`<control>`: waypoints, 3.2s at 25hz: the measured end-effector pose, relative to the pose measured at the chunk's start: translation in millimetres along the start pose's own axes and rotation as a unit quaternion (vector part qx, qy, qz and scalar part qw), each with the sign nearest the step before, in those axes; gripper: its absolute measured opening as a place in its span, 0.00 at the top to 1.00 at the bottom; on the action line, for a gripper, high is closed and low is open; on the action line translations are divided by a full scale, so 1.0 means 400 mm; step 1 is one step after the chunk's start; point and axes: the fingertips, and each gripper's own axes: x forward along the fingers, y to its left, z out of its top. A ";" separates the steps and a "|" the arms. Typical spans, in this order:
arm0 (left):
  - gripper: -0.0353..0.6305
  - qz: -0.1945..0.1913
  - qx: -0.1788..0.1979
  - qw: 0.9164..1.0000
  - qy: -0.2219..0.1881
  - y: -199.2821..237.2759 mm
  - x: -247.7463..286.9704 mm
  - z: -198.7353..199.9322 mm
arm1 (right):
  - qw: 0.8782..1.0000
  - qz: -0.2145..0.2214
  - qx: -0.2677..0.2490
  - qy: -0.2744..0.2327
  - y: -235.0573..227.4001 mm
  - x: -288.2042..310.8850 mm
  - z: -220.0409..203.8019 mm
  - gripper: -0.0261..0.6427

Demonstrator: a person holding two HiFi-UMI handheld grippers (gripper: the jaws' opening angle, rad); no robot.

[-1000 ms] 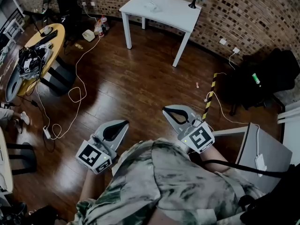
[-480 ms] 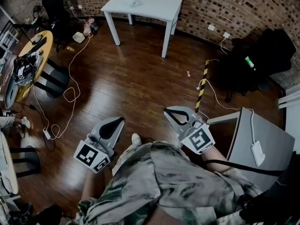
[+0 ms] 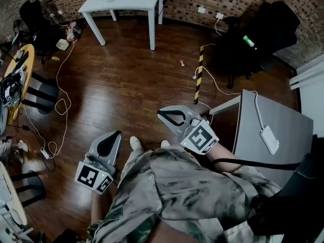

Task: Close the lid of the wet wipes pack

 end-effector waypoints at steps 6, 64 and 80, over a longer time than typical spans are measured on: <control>0.95 -0.008 0.008 1.000 -0.005 -0.070 0.012 0.004 | 1.000 0.001 -0.006 -0.007 0.010 -0.052 0.001 0.95; 0.95 -0.062 0.008 0.998 -0.009 -0.017 0.089 0.004 | 0.999 0.023 -0.023 -0.016 0.016 0.005 0.052 0.95; 0.95 -0.086 0.005 0.996 -0.004 0.243 0.016 0.039 | 1.000 0.010 -0.020 0.004 0.021 0.266 0.148 0.95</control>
